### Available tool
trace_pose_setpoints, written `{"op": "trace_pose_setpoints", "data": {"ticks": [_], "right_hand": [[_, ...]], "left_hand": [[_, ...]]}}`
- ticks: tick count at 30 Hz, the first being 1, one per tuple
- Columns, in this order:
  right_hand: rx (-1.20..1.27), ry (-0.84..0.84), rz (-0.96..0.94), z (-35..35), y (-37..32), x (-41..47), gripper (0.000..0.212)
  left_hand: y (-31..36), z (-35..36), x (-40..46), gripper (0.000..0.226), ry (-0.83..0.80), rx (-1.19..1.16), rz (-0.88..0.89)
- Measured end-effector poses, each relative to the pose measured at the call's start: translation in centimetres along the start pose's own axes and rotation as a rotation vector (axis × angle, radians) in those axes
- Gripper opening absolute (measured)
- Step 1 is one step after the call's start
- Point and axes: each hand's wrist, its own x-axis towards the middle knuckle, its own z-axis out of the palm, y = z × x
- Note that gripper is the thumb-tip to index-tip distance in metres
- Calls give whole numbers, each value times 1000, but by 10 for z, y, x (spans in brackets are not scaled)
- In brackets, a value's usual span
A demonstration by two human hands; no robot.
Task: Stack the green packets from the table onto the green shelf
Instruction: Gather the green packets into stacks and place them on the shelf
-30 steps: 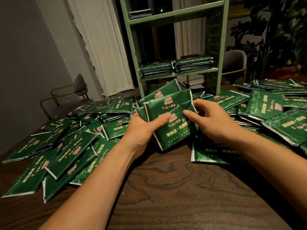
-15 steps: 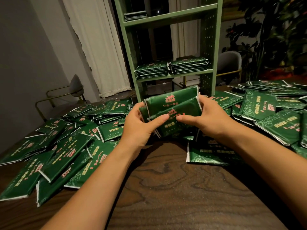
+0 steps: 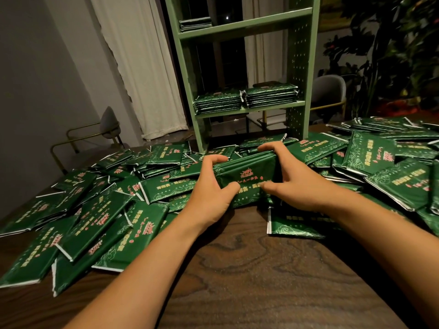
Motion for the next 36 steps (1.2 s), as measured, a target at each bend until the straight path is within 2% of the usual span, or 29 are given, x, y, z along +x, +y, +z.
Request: {"op": "trace_pose_setpoints", "data": {"ticks": [4, 8, 10, 13, 16, 20, 24, 25, 28, 30, 33, 35, 36], "right_hand": [[54, 55, 16, 1, 1, 0, 48], [301, 102, 96, -3, -1, 5, 49], [331, 120, 120, -7, -5, 9, 52], [356, 116, 154, -20, -14, 16, 45], [335, 108, 169, -38, -25, 20, 34], [304, 102, 201, -63, -41, 28, 41], [384, 112, 218, -81, -60, 32, 35], [424, 130, 224, -85, -65, 34, 40], [569, 214, 286, -88, -71, 42, 76], [680, 247, 276, -86, -75, 48, 62], [722, 173, 271, -84, -74, 53, 31], [592, 180, 225, -84, -72, 51, 24], [379, 241, 149, -86, -69, 49, 20]], "left_hand": [[2, 2, -1, 55, 39, -18, 22], [9, 1, 1, 34, 93, -136, -11], [15, 0, 4, 27, 106, -170, -30], [27, -2, 12, 23, 131, -204, -15], [38, -6, 20, 21, 136, -191, 3], [59, -9, 32, 20, 127, -184, 16], [81, -5, 44, 33, 154, -397, -71], [89, -2, 49, 35, 168, -499, -115], [107, 5, 56, 34, 183, -771, -234], [113, 11, 61, 37, 170, -805, -257], [116, 15, 73, 38, 198, -742, -262], [118, 9, 81, 38, 225, -707, -280], [118, 5, 85, 40, 232, -684, -288]]}}
